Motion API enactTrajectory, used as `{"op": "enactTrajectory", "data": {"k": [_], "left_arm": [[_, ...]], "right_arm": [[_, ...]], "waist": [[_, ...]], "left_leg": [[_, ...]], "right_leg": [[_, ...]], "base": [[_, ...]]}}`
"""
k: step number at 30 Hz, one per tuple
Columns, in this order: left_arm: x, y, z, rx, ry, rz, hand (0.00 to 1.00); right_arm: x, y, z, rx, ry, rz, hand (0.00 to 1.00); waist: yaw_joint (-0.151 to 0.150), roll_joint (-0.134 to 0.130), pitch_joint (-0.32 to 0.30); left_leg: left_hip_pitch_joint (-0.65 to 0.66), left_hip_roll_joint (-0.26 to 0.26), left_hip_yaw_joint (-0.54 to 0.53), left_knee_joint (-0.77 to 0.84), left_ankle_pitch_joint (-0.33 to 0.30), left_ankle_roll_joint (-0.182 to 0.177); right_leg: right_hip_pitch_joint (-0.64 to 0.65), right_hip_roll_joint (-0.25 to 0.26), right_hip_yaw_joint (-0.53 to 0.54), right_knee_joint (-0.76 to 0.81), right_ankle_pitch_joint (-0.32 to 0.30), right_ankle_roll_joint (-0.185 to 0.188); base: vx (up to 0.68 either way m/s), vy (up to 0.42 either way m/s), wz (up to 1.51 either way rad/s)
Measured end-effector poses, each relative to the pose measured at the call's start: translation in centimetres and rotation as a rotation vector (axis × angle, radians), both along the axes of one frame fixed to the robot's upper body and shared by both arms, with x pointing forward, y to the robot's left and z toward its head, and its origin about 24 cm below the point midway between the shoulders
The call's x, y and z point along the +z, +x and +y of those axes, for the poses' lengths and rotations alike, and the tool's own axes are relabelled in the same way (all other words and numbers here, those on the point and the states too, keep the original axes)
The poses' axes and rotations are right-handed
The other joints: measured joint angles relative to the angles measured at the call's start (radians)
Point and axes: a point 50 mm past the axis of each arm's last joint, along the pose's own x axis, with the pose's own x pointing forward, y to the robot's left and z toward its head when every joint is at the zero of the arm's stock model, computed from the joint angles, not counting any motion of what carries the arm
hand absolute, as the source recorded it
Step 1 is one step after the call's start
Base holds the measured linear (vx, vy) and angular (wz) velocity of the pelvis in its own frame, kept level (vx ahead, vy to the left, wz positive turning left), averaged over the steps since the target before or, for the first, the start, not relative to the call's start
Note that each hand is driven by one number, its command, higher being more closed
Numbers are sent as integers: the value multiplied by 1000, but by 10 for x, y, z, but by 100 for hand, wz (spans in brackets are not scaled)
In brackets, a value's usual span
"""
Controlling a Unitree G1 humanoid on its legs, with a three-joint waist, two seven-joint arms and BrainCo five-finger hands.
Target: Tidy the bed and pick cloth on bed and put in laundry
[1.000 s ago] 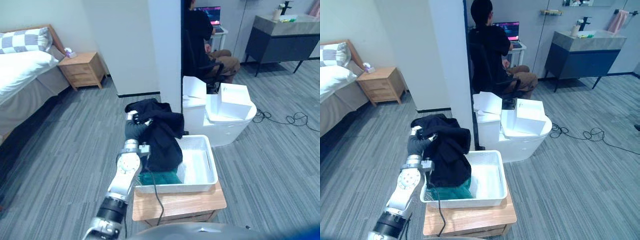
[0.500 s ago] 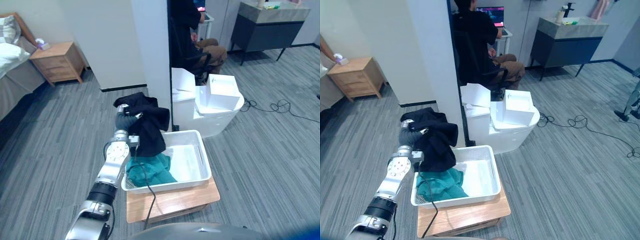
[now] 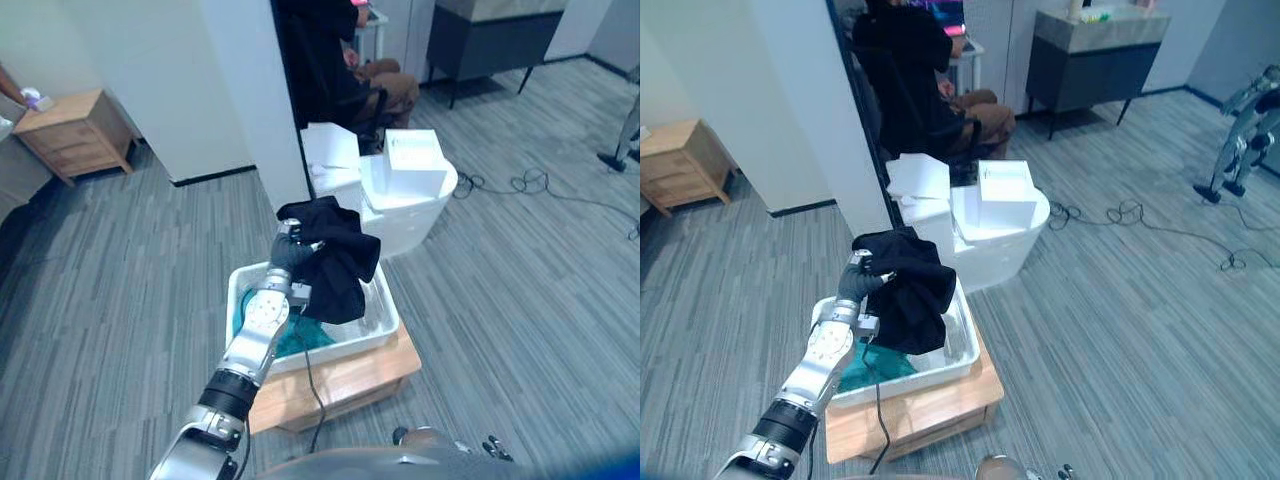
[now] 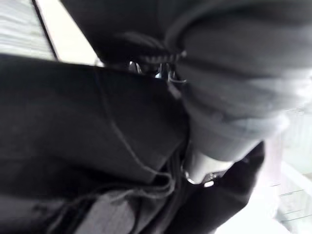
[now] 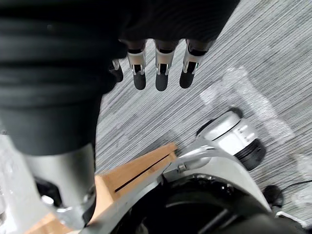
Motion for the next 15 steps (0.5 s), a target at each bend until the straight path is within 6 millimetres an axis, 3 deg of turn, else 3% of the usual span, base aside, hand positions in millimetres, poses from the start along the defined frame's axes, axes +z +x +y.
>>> {"op": "enactTrajectory", "data": {"k": [4, 7, 10, 13, 15], "left_arm": [[2, 15, -12, -23, 61, 3, 100], [2, 23, -6, 38, 60, 20, 100], [8, 31, 3, 110, 84, -2, 100], [27, 44, 17, 205, 81, -63, 100], [49, 54, 25, 262, 55, -127, 100]], "right_arm": [[5, 26, 0, 8, 16, -75, 0], [7, 37, 8, 10, 47, -121, 0], [9, 41, 11, 8, 56, -144, 0], [12, 48, 12, -7, 66, -186, 0], [17, 55, 12, -3, 67, -232, 0]], "waist": [[-9, -3, 77], [-10, -33, 110], [-9, -46, 134], [-4, -56, 165], [15, -59, 188]], "left_leg": [[-62, 4, 55, 1, 34, 27], [-91, -5, 77, 1, 52, 50], [-116, -20, 80, 2, 51, 56], [-131, -22, 77, 7, 55, 60], [-150, -20, 75, 7, 54, 60]], "right_leg": [[-77, -3, 13, -2, 36, 29], [-113, -9, 34, -2, 53, 40], [-138, -23, 39, -1, 67, 51], [-153, -27, 36, 11, 72, 46], [-170, -26, 30, 13, 69, 42]], "base": [[-108, -29, -21], [-46, 18, -20], [19, 46, -6], [52, 53, 7], [37, 20, 0]]}}
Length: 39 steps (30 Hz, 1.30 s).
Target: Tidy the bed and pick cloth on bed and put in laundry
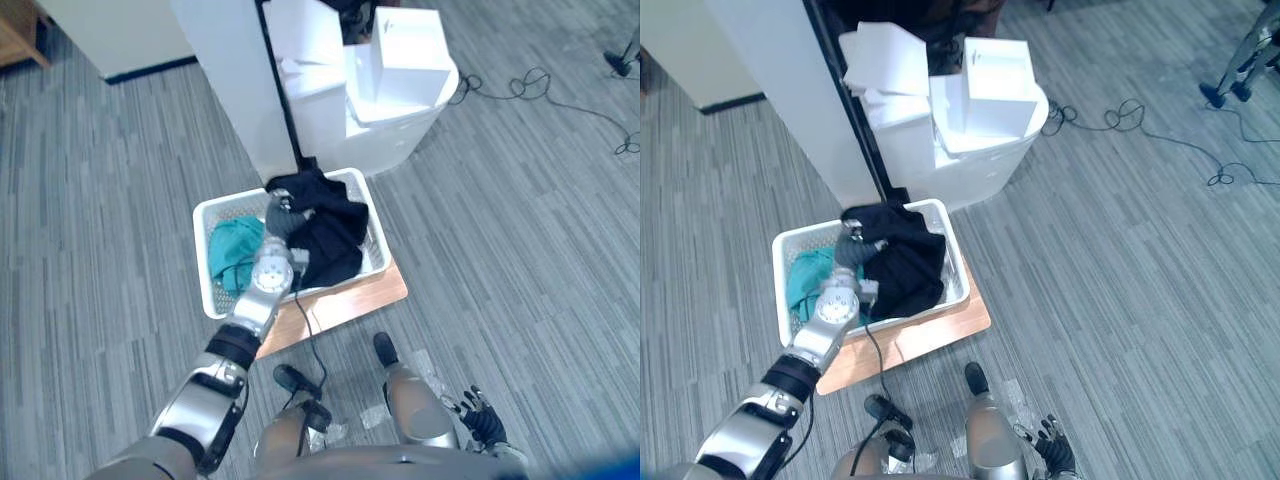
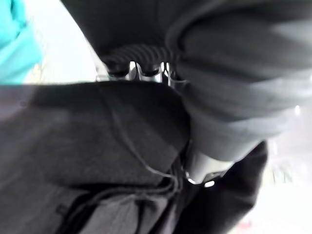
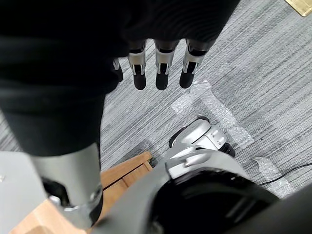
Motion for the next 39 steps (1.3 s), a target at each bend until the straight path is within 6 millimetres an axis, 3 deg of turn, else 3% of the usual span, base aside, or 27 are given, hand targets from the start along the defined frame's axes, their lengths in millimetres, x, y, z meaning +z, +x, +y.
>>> {"op": "enactTrajectory", "data": {"k": [5, 9, 14, 20, 21, 31, 39], "left_arm": [[23, 15, 6, 5, 28, -32, 100], [11, 19, 2, -77, 21, 63, 100], [-3, 16, -5, -135, 5, 120, 100], [-6, 14, -7, -140, 0, 122, 100], [-8, 13, -6, -137, -2, 124, 0], [-12, 10, -7, -133, -21, 133, 0], [6, 6, -9, -183, -76, 41, 0]], "right_arm": [[8, 15, 4, 17, 8, -74, 0], [16, 33, 8, 29, 19, -138, 0], [28, 54, 8, 48, 2, -201, 0], [31, 57, 9, 54, 1, -215, 0], [32, 59, 10, 54, -1, -219, 0], [33, 63, 10, 49, -8, -223, 0], [30, 60, 12, 42, 2, -204, 0]], "waist": [[4, -12, 37], [3, -17, 71], [6, -12, 126], [7, -8, 134], [6, -6, 135], [6, -5, 136], [12, -5, 136]], "left_leg": [[-51, 2, -20, 1, 9, 10], [-67, 0, -25, 2, 7, 10], [-109, 32, -21, 128, -62, 12], [-123, 47, -17, 179, -89, 12], [-124, 53, -15, 189, -92, 11], [-119, 73, 3, 245, -122, 11], [-70, 73, -21, 238, -140, 2]], "right_leg": [[-43, -1, -23, 10, 0, -1], [-60, -2, -23, 20, 0, -1], [-82, -10, -17, 49, -2, -3], [-86, -14, -15, 51, -19, -11], [-86, -12, -14, 52, -22, -13], [-82, -10, 4, 61, -22, -12], [-10, -17, -27, 49, -29, -5]], "base": [[70, 8, 9], [73, 16, 2], [69, 5, -6], [27, -12, -4], [17, -33, -6], [37, -9, -6], [23, -8, 12]]}}
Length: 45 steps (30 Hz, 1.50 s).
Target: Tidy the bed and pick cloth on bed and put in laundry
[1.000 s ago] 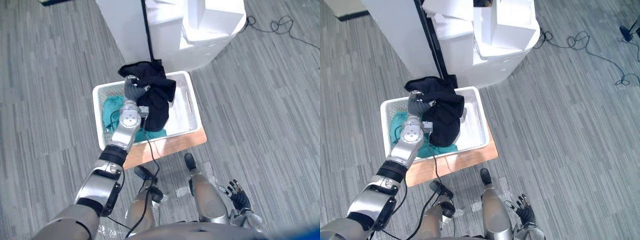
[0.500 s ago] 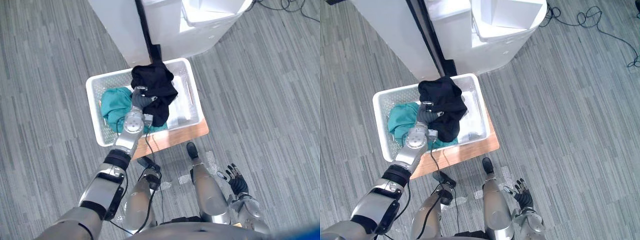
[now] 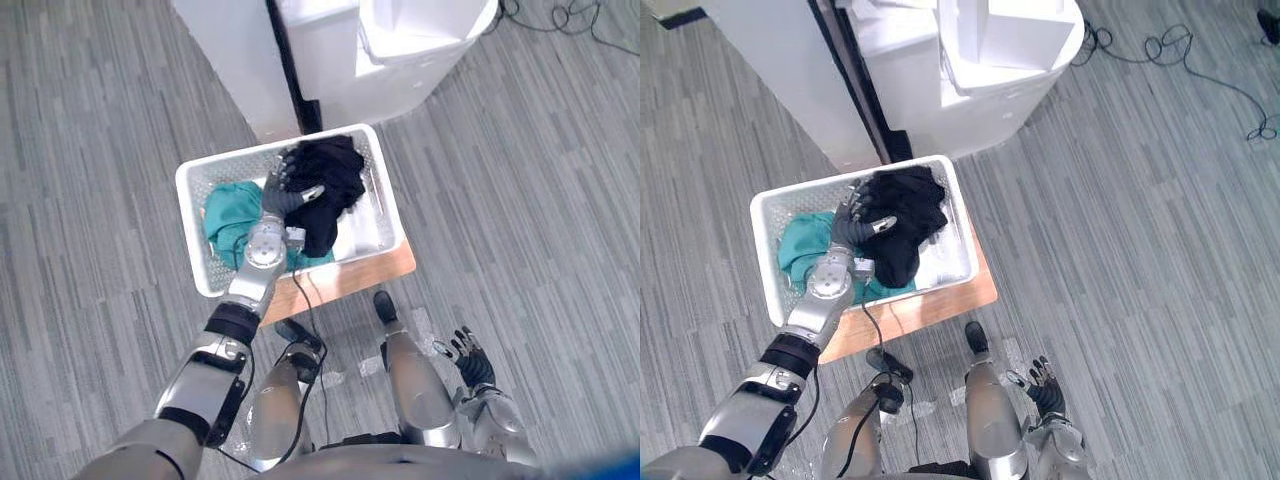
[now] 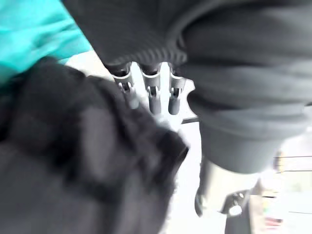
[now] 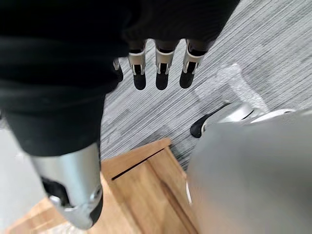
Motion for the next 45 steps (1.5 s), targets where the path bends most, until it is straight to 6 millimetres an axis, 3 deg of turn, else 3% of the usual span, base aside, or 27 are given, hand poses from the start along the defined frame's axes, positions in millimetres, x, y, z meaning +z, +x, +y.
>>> {"op": "enactTrajectory", "data": {"k": [6, 8, 12, 18, 24, 26, 28, 29, 33, 39, 41, 45], "left_arm": [[14, -15, -7, -104, -17, -86, 0], [11, -23, -8, -133, -16, -89, 0], [-12, -50, 5, -130, -56, -33, 0], [-36, -80, 36, -6, -112, 58, 0], [-85, -118, 78, 251, -337, 269, 0], [-118, -142, 95, 408, -430, 389, 0], [-136, -158, 106, 515, -477, 444, 0], [-149, -176, 119, 622, -505, 487, 0], [-175, -214, 143, 813, -553, 582, 0], [-217, -279, 143, 1006, -638, 818, 0], [-234, -300, 131, 1029, -704, 921, 0], [-254, -330, 99, 983, -723, 1102, 0]], "right_arm": [[-5, -13, -4, -25, 2, 42, 0], [-11, -23, -6, -39, 3, 82, 0], [-29, -60, -8, -76, 12, 229, 0], [-38, -84, -15, -111, -11, 323, 0], [-43, -95, -15, -84, -35, 390, 0], [-44, -101, -17, -74, -42, 410, 0], [-45, -105, -17, -76, -44, 422, 0], [-46, -110, -17, -72, -46, 441, 0], [-50, -116, -15, -38, -55, 479, 0], [-55, -115, -11, -13, -31, 502, 0], [-56, -109, -7, 0, -12, 491, 0], [-56, -100, -6, 15, -2, 478, 0]], "waist": [[21, -5, -9], [20, 0, -39], [23, 11, -147], [30, 42, -250], [54, 41, -290], [72, 55, -308], [81, 55, -315], [94, 53, -341], [122, 37, -364], [135, 21, -377], [159, 14, -377], [164, 13, -378]], "left_leg": [[58, -23, -10, -42, 3, 1], [77, -37, -29, -69, 17, -8], [174, -66, -51, -148, 45, -18], [255, -95, -91, -223, 60, -29], [280, -126, -147, -242, 78, -29], [293, -126, -172, -243, 83, -32], [307, -125, -184, -243, 84, -34], [304, -121, -199, -243, 85, -36], [307, -121, -227, -243, 88, -38], [308, -133, -249, -244, 81, -35], [321, -137, -251, -244, 74, -37], [323, -144, -253, -244, 69, -36]], "right_leg": [[75, -18, -32, -33, -4, 2], [102, -24, -53, -43, -6, 4], [198, -27, -87, -73, -6, 5], [290, -32, -133, -102, -8, 8], [346, -56, -207, -100, -79, 0], [362, -55, -234, -91, -98, -6], [381, -54, -245, -87, -108, -9], [385, -54, -266, -84, -117, -13], [410, -55, -297, -87, -125, -14], [436, -67, -323, -102, -124, -10], [451, -68, -323, -107, -124, -10], [454, -75, -327, -108, -127, -5]], "base": [[49, 15, 15], [86, 18, 25], [115, 25, 23], [60, -15, 22], [-26, -70, 30], [-42, -46, 31], [-36, -30, 28], [-35, -38, 30], [-3, -23, 27], [34, 13, 13], [38, 6, -1], [18, 6, 2]]}}
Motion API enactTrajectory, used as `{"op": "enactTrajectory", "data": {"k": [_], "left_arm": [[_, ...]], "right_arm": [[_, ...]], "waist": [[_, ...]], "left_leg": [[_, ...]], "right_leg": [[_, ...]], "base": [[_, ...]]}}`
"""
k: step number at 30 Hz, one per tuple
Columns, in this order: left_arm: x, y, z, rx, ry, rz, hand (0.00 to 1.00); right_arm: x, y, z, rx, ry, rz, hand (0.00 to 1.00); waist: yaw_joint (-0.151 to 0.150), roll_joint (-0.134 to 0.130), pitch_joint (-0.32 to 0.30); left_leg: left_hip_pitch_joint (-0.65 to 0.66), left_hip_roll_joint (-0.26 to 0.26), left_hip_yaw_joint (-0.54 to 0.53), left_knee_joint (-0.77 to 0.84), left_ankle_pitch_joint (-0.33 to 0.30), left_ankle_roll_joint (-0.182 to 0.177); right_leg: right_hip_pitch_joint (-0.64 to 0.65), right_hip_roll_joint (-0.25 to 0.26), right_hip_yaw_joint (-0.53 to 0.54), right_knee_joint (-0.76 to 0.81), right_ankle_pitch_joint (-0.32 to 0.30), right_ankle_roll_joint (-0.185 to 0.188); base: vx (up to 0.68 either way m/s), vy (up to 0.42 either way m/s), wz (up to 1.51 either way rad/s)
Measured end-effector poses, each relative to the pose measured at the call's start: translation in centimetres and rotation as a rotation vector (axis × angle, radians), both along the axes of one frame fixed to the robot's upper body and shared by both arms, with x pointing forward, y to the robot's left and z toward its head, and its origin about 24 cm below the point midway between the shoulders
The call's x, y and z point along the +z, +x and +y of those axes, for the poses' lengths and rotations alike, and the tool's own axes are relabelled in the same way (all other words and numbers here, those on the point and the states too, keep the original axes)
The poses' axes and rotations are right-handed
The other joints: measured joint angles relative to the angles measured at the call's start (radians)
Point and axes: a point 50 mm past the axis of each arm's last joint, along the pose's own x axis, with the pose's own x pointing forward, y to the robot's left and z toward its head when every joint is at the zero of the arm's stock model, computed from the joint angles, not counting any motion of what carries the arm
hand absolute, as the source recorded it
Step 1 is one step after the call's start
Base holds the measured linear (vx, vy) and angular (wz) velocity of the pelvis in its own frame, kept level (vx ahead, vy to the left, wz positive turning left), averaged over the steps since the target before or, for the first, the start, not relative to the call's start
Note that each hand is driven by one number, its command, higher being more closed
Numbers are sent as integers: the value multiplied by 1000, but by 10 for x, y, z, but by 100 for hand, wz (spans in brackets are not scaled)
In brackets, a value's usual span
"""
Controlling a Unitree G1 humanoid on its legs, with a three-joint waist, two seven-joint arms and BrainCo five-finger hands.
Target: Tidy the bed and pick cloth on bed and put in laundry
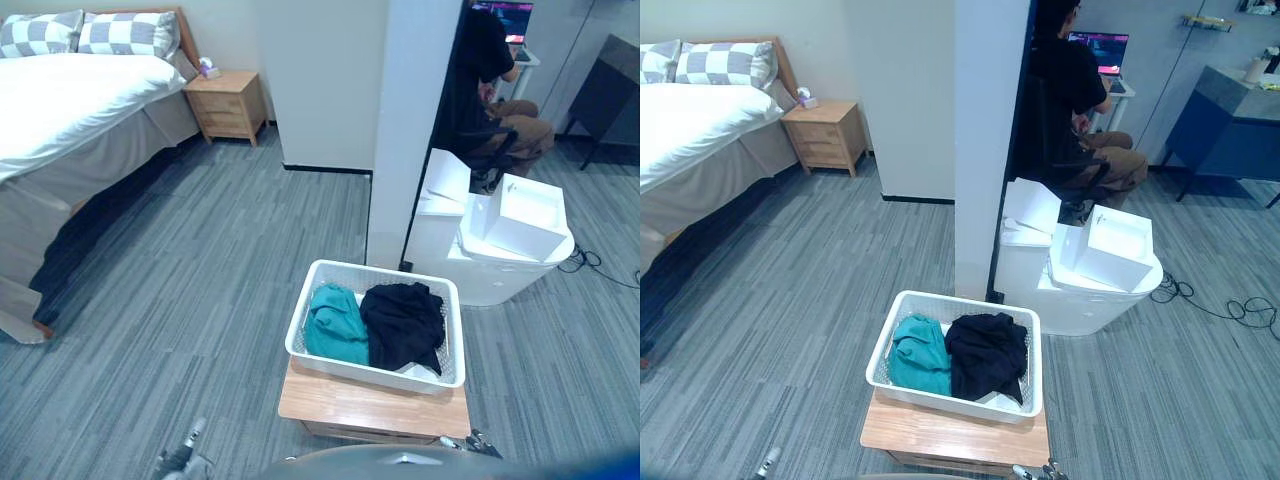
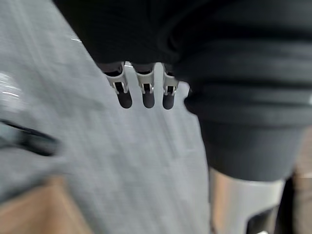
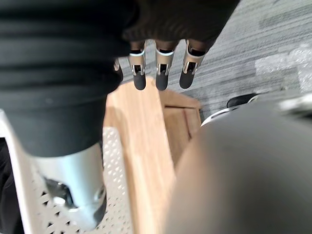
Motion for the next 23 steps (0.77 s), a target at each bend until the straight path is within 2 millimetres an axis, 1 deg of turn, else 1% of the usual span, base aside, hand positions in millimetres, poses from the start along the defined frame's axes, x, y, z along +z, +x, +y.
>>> {"op": "enactTrajectory", "data": {"k": [1, 2, 5, 6, 7, 9, 10, 11, 16, 21, 23], "left_arm": [[-4, -6, -9, -42, -13, 36, 0], [-7, -9, -16, -89, -21, 60, 0], [-11, -11, -30, -184, -50, 83, 0], [-11, -9, -33, -211, -50, 87, 0], [-11, -7, -34, -280, -29, 101, 0], [-11, -2, -34, -429, 15, 132, 0], [-10, 2, -34, -513, 49, 148, 0], [-9, 9, -33, -605, 86, 161, 0], [-11, 15, -33, -694, 108, 224, 0], [-12, 20, -33, -793, 118, 265, 0], [-12, 19, -33, -821, 114, 283, 0]], "right_arm": [[1, 6, 1, 25, -7, -11, 0], [0, 6, 1, 34, -6, -5, 0], [0, 10, 3, 40, 0, -8, 0], [0, 10, 3, 39, 2, -7, 0], [-1, 10, 4, 32, 8, -2, 0], [0, 14, 3, 27, 11, -10, 0], [0, 14, 3, 25, 13, -6, 0], [0, 14, 3, 25, 13, -5, 0], [0, 19, 6, 23, 18, -8, 0], [-1, 23, 13, -3, 47, -11, 0], [-3, 24, 18, -10, 63, -8, 0]], "waist": [[4, 0, 0], [7, -1, 0], [15, -2, 1], [15, -3, 2], [17, -9, 2], [17, -9, 2], [16, -14, -2], [15, -13, -4], [15, -13, -5], [15, -14, -11], [14, -16, -13]], "left_leg": [[0, -1, -1, 0, -1, 0], [1, -1, -2, 0, -1, -1], [13, -5, -9, -1, -6, -3], [16, -7, -11, -1, -7, -4], [15, -10, -16, -1, -8, -5], [13, -12, -21, -1, -10, -7], [13, -13, -21, -1, -10, -7], [13, -15, -21, -1, -11, -8], [13, -14, -22, -1, -15, -13], [14, -9, -22, -1, -18, -18], [13, 0, -20, -1, -18, -19]], "right_leg": [[1, -2, -2, 0, -1, 1], [4, -5, -6, -1, -1, 1], [25, -5, -16, -5, -6, 3], [29, -5, -19, -5, -8, 4], [30, -6, -24, -4, -12, 4], [30, -7, -27, 0, -17, 4], [30, -8, -27, 3, -20, 3], [29, -8, -27, 5, -23, 3], [27, -4, -26, 5, -23, 3], [22, 2, -26, 20, -22, 1], [12, 10, -25, 35, -17, -7]], "base": [[0, 0, 0], [25, 11, 5], [26, -4, 11], [15, -11, 10], [25, -13, 13], [29, -8, 9], [34, -2, 1], [37, -3, -2], [51, -15, -3], [46, -19, 1], [16, -13, -1]]}}
